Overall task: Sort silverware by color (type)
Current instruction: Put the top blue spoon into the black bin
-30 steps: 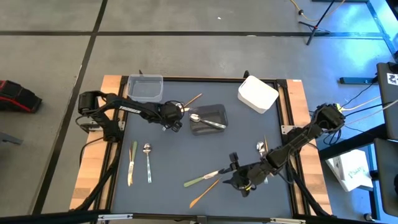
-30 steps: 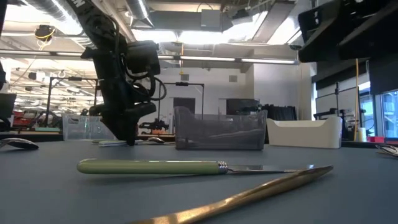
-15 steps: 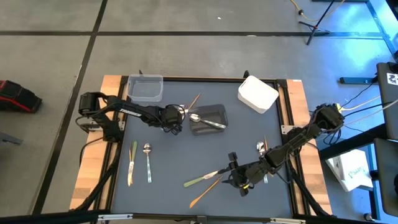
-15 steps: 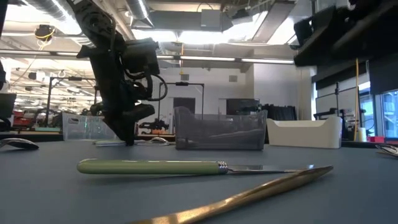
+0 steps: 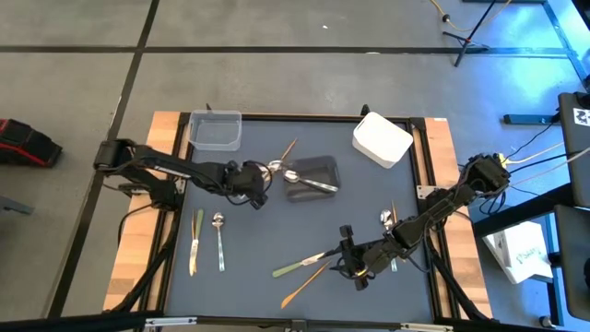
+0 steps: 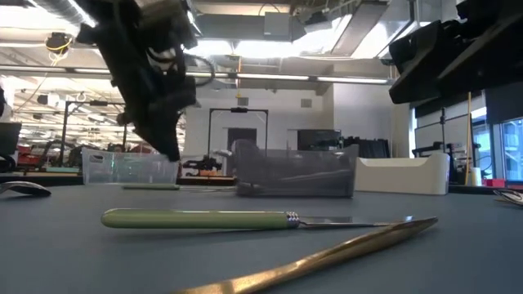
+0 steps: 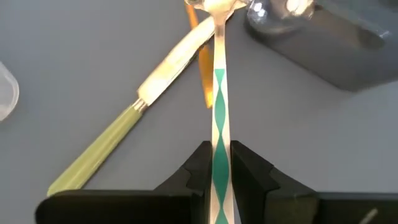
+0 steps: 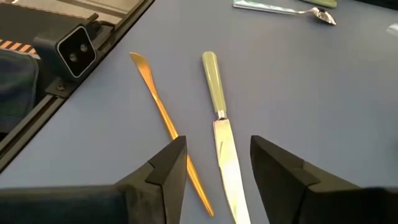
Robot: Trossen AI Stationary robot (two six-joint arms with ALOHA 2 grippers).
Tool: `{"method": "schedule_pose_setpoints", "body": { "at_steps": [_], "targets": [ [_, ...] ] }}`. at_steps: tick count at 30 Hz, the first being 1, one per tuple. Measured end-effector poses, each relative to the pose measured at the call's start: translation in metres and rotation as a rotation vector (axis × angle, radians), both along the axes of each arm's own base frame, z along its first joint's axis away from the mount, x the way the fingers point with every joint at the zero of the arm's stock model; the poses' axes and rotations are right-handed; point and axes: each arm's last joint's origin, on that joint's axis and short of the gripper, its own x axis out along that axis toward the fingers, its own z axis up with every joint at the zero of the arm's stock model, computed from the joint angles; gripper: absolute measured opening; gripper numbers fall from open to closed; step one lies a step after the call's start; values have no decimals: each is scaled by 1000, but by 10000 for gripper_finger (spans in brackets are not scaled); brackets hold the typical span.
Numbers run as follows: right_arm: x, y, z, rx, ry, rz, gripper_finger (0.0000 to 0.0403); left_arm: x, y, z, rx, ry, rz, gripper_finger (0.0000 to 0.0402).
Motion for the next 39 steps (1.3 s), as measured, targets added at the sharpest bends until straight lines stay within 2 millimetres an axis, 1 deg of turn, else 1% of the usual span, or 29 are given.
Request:
{"method": "schedule_pose_setpoints", "body": {
  "at_steps": [5,13,25,28,31,36,39],
  "targets": [
    [0,0,-1,-5,5,-1,165,-3,-8,15,26,-70,-25,43],
    [0,0,-1,-5,4,-2,165,2,-15,25,58,-159,-107,44],
    [0,-2,0,-25,-10,-38,165,29,-17,49,196,-443,-268,45],
    [0,-2,0,-25,-10,-38,165,39,-18,47,248,-475,-324,45],
    [0,-2,0,-25,-10,-38,165,51,-15,40,315,-479,-414,45],
    [0,-2,0,-27,-11,-37,165,68,-4,36,440,-550,-556,45],
    [0,-2,0,-27,-11,-37,165,73,5,27,471,-518,-584,45]
  ]
}}
